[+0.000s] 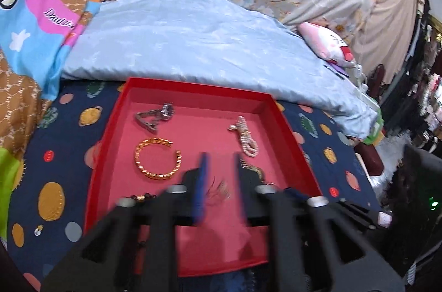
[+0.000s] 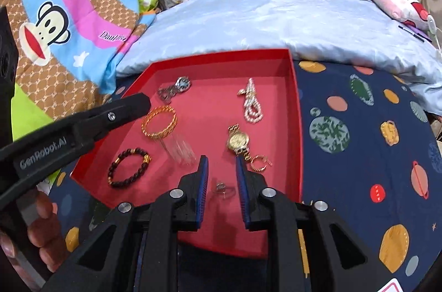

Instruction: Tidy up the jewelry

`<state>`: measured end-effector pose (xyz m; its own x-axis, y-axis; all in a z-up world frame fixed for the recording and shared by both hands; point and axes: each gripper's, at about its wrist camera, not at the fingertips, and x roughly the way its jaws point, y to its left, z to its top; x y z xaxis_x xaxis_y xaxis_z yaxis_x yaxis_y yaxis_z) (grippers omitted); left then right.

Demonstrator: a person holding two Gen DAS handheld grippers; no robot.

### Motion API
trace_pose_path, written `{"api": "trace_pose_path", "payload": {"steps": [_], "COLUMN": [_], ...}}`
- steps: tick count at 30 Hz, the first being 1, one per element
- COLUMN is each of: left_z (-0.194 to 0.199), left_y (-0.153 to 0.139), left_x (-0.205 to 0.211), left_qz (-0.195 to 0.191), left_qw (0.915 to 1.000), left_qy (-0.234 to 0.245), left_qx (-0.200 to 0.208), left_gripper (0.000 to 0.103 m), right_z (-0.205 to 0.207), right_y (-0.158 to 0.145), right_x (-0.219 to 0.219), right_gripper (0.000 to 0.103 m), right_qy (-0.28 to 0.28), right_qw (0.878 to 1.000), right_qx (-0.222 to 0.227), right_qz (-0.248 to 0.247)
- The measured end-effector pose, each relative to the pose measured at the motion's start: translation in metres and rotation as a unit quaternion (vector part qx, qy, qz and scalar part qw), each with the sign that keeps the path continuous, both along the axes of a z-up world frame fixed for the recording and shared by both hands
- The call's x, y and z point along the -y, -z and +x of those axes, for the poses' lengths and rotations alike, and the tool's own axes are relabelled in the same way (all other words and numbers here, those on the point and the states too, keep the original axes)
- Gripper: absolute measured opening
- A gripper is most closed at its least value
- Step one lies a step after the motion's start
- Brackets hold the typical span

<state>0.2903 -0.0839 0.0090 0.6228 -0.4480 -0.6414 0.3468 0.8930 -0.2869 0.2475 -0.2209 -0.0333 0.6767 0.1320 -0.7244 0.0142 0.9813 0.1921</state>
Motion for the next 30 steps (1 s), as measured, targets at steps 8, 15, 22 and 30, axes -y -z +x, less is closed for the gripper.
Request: {"api": "trace_pose_path", "payload": {"steps": [8, 15, 22, 30], "left_z": [-0.024, -0.07, -0.114, -0.146], "left_y": [-0.014, -0.011, 0.011, 0.03], "left_x": [-0.034, -0.063, -0.076, -0.077], "left_qz": [0.015, 0.024, 0.031, 0.033], "left_qw": [0.9993, 0.9993, 0.9991, 0.9983], "left_qy": [-0.022, -0.024, -0.025, -0.022], "left_qx": [0.024, 0.017, -0.014, -0.042], "left_gripper": [0.042, 0.042, 0.042, 0.042], "right_z": [-0.038, -0.091, -0.135, -0.165], "right_y": [-0.025, -0.027, -0.017, 0.005], "right_x": [0.005, 0.007, -0.002, -0.024], "right_gripper": [0.026, 0.027, 0.027, 0.027], "right_qy": [0.014, 0.031, 0.031, 0.008], "right_qw": [1.0, 0.999, 0.999, 0.999], "right_qx": [0.024, 0.016, -0.008, -0.039], "right_qz": [-0.005, 0.005, 0.001, 0.004]}}
